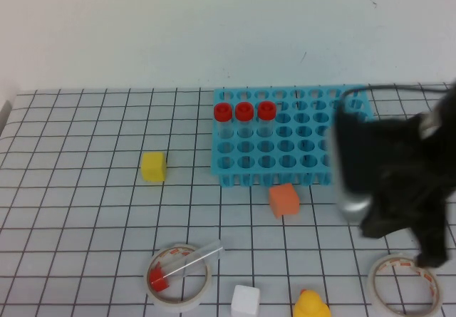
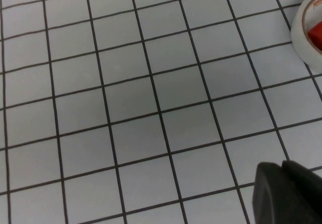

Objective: Place the test tubes

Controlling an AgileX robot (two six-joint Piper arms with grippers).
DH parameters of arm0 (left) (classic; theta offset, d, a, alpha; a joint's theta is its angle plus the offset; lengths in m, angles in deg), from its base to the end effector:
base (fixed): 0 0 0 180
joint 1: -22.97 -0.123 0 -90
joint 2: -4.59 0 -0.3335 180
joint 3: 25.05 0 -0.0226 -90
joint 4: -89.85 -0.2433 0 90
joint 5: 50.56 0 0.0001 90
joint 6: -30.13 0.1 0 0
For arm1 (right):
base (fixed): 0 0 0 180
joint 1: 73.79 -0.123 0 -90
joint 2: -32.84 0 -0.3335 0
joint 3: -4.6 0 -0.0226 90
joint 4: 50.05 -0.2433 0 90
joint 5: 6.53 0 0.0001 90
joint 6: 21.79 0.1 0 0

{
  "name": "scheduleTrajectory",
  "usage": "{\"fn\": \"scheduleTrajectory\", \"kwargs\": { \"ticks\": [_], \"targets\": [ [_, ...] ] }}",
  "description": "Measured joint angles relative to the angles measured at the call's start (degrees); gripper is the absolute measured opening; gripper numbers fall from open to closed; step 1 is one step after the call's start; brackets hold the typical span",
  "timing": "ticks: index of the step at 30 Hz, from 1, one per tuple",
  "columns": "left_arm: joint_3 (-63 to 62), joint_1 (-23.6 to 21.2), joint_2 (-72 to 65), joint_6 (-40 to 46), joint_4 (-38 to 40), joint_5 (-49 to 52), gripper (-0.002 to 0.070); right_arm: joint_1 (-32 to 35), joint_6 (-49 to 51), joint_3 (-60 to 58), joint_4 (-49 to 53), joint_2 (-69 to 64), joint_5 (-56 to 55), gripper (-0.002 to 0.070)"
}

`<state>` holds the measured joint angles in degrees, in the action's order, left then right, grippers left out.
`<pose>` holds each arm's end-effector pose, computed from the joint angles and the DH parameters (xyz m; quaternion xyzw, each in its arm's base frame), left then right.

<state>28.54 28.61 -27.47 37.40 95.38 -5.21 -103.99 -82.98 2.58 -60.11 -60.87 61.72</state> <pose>0.0328 -0.0101 0.2757 0.0857 0.9050 -0.0394 0.4148 0.2456 0.1617 0.3593 -0.6914 0.7039 0.0450 0.1565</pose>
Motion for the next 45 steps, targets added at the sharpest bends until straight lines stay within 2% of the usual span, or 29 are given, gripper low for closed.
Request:
{"fn": "scheduleTrajectory", "kwargs": {
  "ticks": [4, 7, 9, 10, 12, 14, 16, 24, 33, 40, 45],
  "targets": [
    [0.00, 0.00, 0.00, 0.00, -0.59, -0.61, -0.0001, -6.43, -0.51, 0.00, 2.41, -6.19, -6.71, 0.0001],
    [0.00, 0.00, 0.00, 0.00, -0.86, -2.19, -0.0001, -9.65, -3.03, 0.00, 2.41, -9.44, -11.47, 0.0047],
    [0.00, 0.00, 0.00, 0.00, -0.96, -2.60, -0.0001, -11.07, -5.87, 0.00, 1.75, -11.24, -14.49, 0.0125],
    [0.23, 0.00, 0.00, -0.10, -0.96, -2.68, -0.0001, -11.88, -7.70, 0.00, 0.76, -12.48, -16.51, 0.0235],
    [0.80, 0.00, 0.00, -0.09, -0.85, -2.95, -0.0001, -12.83, -8.68, 0.00, -0.06, -13.76, -19.05, 0.0373],
    [1.17, 0.00, 0.00, -0.09, -0.77, -2.95, -0.0001, -13.29, -9.04, 0.12, -1.05, -14.56, -21.36, 0.0476],
    [1.17, 0.00, 0.00, -0.09, -0.77, -2.95, -0.0001, -13.59, -9.32, 0.91, -1.77, -15.31, -22.27, 0.0515],
    [1.72, 0.00, 0.00, -0.09, 0.06, -3.19, -0.0001, -13.81, -9.28, 12.77, -6.33, -22.72, -16.29, 0.0508],
    [1.85, 0.00, 0.00, -0.09, 0.20, -3.39, -0.0001, -14.31, -7.07, 26.70, -6.48, -33.68, -9.02, 0.0502],
    [1.85, 0.00, 0.00, -0.09, 0.20, -3.60, -0.0001, -16.51, -7.07, 28.69, -3.43, -37.24, -8.42, 0.0502],
    [1.85, 0.00, 0.00, -0.09, 0.20, -3.60, -0.0001, -17.01, -6.83, 28.82, -1.87, -39.15, -8.19, 0.0465]
  ]
}}
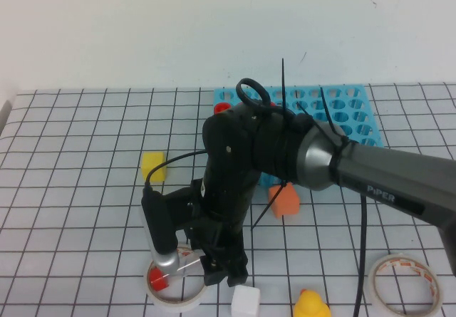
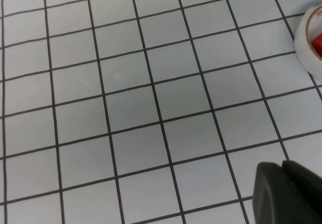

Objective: Place the test tubes

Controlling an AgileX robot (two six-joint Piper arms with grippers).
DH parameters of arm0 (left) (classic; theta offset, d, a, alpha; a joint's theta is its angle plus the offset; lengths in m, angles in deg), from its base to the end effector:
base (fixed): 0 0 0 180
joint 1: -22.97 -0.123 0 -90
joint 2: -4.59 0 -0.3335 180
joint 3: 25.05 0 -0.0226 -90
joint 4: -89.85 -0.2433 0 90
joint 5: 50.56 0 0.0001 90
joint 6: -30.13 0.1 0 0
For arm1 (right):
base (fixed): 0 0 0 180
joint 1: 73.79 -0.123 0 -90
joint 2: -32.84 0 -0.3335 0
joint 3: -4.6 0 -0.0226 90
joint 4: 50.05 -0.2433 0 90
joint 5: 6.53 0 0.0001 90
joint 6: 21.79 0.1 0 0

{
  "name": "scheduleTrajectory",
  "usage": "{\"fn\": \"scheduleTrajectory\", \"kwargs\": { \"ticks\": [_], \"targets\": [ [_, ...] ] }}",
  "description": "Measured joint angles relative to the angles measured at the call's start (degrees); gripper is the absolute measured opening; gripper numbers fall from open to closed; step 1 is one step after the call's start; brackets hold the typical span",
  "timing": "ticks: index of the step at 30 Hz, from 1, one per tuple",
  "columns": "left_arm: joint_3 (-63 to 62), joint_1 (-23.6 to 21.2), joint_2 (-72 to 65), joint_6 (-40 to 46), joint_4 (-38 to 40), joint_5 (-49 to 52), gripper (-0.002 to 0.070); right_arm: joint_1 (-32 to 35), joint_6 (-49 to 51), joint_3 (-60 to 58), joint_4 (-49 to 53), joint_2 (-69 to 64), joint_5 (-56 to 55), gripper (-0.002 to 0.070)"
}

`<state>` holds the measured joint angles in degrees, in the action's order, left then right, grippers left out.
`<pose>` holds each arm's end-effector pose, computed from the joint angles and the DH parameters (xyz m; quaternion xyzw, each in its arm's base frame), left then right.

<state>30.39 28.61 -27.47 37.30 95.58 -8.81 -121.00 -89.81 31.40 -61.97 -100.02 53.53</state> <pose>0.0360 -0.0102 0.2702 0.0814 0.8989 -0.0403 0.4286 0.3206 0.3727 0.2266 -0.8120 0.5631 0.0723 0.1355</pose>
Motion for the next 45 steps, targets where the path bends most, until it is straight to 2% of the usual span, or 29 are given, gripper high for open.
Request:
{"fn": "scheduleTrajectory", "kwargs": {
  "ticks": [4, 14, 23, 34, 45],
  "targets": [
    [0.00, 0.00, 0.00, 0.00, 0.00, 0.00, -0.0001, 0.00, 0.32, 0.00, 0.86, -0.47, 0.03, 0.0426],
    [0.00, 0.00, 0.00, 0.00, 0.47, 0.00, -0.0001, 0.00, 0.45, 0.00, 2.36, -0.47, -1.42, 0.0230],
    [0.00, 0.00, 0.00, -0.22, 0.97, -0.32, -0.0001, 0.00, 1.58, 0.99, 3.73, -0.47, -0.46, 0.0228],
    [0.00, 0.00, 1.14, -1.20, 1.87, -2.13, -0.0001, 0.11, 12.45, 11.64, 4.84, 1.80, 8.13, 0.0228],
    [0.00, 0.00, 4.42, -1.30, 4.70, -8.57, -0.0001, 7.61, 17.77, 12.39, 0.73, 11.65, 10.37, 0.0228]
  ]
}}
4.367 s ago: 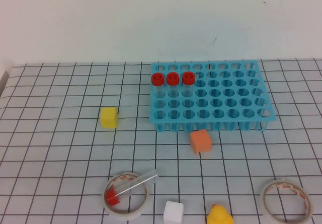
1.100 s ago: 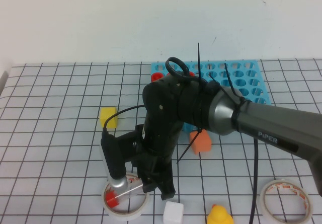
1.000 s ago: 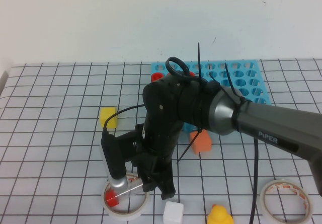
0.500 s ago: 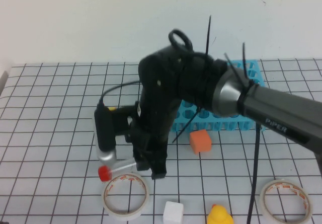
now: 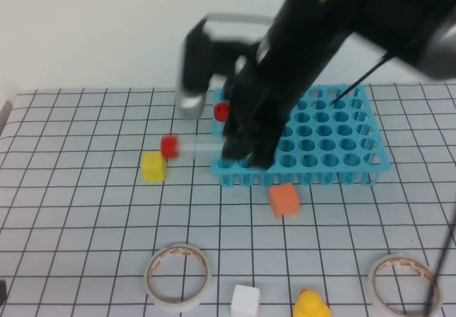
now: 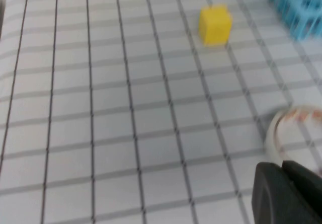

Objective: Place the test tubes

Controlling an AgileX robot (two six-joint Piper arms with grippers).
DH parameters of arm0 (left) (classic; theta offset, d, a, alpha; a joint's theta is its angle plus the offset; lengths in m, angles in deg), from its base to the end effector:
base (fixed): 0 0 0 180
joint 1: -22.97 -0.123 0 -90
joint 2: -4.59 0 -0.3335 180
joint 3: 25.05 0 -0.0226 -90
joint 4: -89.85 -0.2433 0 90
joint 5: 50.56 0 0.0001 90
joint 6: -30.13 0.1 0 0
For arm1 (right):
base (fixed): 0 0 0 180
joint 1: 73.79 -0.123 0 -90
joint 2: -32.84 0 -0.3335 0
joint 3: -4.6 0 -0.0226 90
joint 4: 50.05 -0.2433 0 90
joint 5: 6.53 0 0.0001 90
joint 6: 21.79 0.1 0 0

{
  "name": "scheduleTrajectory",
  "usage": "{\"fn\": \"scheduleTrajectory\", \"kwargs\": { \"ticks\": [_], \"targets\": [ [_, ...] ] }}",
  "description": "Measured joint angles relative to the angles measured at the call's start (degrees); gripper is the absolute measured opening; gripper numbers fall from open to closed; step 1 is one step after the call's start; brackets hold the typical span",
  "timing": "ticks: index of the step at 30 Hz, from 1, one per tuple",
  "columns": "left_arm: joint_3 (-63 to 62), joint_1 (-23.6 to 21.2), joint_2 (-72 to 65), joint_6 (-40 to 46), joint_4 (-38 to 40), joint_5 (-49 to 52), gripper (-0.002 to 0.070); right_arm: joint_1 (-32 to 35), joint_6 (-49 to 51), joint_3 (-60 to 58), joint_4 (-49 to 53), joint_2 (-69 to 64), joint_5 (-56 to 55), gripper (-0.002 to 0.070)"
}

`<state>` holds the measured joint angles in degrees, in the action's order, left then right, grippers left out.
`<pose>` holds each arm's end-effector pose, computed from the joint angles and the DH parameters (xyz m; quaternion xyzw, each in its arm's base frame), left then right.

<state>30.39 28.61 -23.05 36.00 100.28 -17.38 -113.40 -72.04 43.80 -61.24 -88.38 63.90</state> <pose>0.0318 -0.0131 0.2860 0.0467 0.8453 -0.0814 0.5260 0.3401 0.3052 0.3774 -0.6757 0.6913 0.0746 0.2449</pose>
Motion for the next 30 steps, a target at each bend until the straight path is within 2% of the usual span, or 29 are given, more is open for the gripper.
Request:
{"fn": "scheduleTrajectory", "kwargs": {
  "ticks": [5, 12, 17, 23, 26, 30],
  "targets": [
    [0.00, 0.00, 0.14, 2.68, 8.54, -9.22, -0.0001, 4.67, 2.29, 0.00, -1.15, 8.77, 0.00, 0.0227],
    [0.00, 0.00, 0.14, 12.08, 27.06, -26.58, -0.0001, 10.47, 5.83, 0.00, -5.93, 21.15, 0.00, 0.0228],
    [0.00, 0.00, -1.56, 14.94, 28.77, -30.00, -0.0001, 12.48, 8.26, -1.59, -7.78, 26.36, 0.00, 0.0227],
    [-3.67, 2.41, -7.53, 17.12, 28.99, -30.00, -0.0001, 12.91, 8.61, -14.64, -8.14, 33.32, 0.00, 0.0227],
    [-4.71, 5.93, -10.50, 17.60, 29.11, -33.74, -0.0001, 12.91, 7.80, -23.76, -8.69, 37.22, -1.63, 0.0227],
    [-4.71, 13.22, -13.37, 17.70, 28.08, -40.67, -0.0001, 12.91, 7.15, -38.05, -10.37, 44.63, -12.06, 0.0227]
  ]
}}
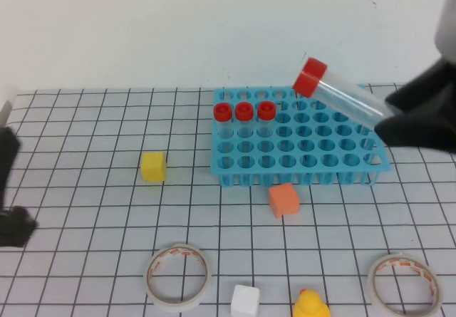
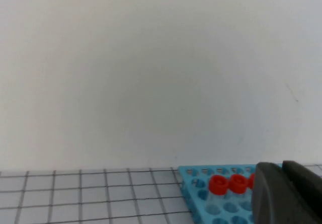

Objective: Place the test tubes

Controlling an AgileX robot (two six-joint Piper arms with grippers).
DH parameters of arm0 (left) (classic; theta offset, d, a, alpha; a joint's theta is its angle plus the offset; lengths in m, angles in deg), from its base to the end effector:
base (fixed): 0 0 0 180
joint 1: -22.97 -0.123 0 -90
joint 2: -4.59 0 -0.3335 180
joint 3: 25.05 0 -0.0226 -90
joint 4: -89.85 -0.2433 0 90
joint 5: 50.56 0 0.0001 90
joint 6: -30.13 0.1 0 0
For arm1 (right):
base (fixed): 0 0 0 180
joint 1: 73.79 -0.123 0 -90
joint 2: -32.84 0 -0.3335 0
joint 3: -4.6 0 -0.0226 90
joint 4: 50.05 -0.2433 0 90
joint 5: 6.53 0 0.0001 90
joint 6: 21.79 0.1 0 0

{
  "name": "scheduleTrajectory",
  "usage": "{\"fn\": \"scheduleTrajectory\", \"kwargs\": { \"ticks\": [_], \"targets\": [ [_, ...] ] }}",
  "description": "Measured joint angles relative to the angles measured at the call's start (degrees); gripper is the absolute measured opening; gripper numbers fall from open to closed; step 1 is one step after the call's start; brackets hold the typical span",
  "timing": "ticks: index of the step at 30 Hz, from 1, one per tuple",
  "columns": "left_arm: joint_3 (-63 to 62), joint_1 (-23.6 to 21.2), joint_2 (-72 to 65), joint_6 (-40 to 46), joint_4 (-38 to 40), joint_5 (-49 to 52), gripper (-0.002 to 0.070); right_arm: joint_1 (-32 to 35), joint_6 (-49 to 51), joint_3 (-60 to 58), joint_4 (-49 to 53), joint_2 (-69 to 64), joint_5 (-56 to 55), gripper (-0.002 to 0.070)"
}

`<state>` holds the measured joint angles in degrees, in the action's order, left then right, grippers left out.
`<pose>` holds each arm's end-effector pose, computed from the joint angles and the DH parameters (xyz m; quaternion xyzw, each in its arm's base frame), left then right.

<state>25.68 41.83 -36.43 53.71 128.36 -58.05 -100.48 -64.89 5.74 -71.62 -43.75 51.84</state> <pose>0.0894 -0.0220 0.3641 -0.0050 0.6813 -0.1846 0.7083 0.1852 0.1282 0.4669 -0.4942 0.7571 0.1282 0.4077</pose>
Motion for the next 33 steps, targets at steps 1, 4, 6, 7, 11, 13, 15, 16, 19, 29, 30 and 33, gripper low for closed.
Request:
{"fn": "scheduleTrajectory", "kwargs": {
  "ticks": [1, 4, 6, 7, 11, 13, 15, 16, 19, 29, 30, 33],
  "targets": [
    [0.00, 2.41, -0.69, 0.00, -0.40, -1.36, -0.0001, 0.00, -0.33, -3.65, -0.88, 2.01, -4.10, 0.0227],
    [0.00, 10.59, -3.00, -0.30, -1.04, -5.39, -0.0001, 0.00, -0.94, -13.60, -3.84, 7.49, -13.80, 0.0227],
    [0.00, 15.95, -5.23, -1.48, -1.04, -8.58, -0.0001, 0.00, -1.08, -19.60, -5.74, 11.10, -19.77, 0.0227],
    [0.00, 18.32, -6.31, -1.98, -1.04, -10.28, -0.0001, 0.00, -1.10, -22.74, -6.86, 12.86, -22.94, 0.0227],
    [0.00, 29.71, -12.70, -4.19, -2.19, -20.70, -0.0001, 0.00, -1.83, -33.48, -13.46, 18.86, -34.16, 0.0227],
    [0.00, 34.50, -16.78, -4.94, -5.56, -25.64, -0.0001, 0.00, -3.33, -38.21, -17.97, 21.86, -39.03, 0.0227],
    [0.00, 37.98, -21.17, -6.33, -9.48, -29.76, -0.0001, 0.00, -5.14, -41.87, -21.92, 24.05, -42.50, 0.0227],
    [0.00, 39.46, -23.38, -7.51, -11.36, -31.94, -0.0001, 0.00, -6.11, -43.64, -23.91, 25.03, -44.11, 0.0227],
    [-0.65, 41.71, -30.24, -14.06, -14.64, -37.23, -0.0001, 0.00, -9.57, -48.17, -29.58, 27.50, -47.27, 0.0227],
    [-11.94, 41.85, -35.78, -25.51, -22.95, -22.15, 0.0097, 0.00, -18.09, -51.13, -37.96, 30.75, -47.02, 0.0227],
    [-13.42, 41.85, -35.78, -26.27, -23.79, -20.79, 0.0149, 0.00, -19.51, -51.26, -39.28, 31.13, -46.76, 0.0227],
    [-16.98, 41.85, -35.78, -29.44, -25.24, -17.51, 0.0317, 0.00, -24.94, -51.35, -43.48, 31.95, -45.71, 0.0227]
  ]
}}
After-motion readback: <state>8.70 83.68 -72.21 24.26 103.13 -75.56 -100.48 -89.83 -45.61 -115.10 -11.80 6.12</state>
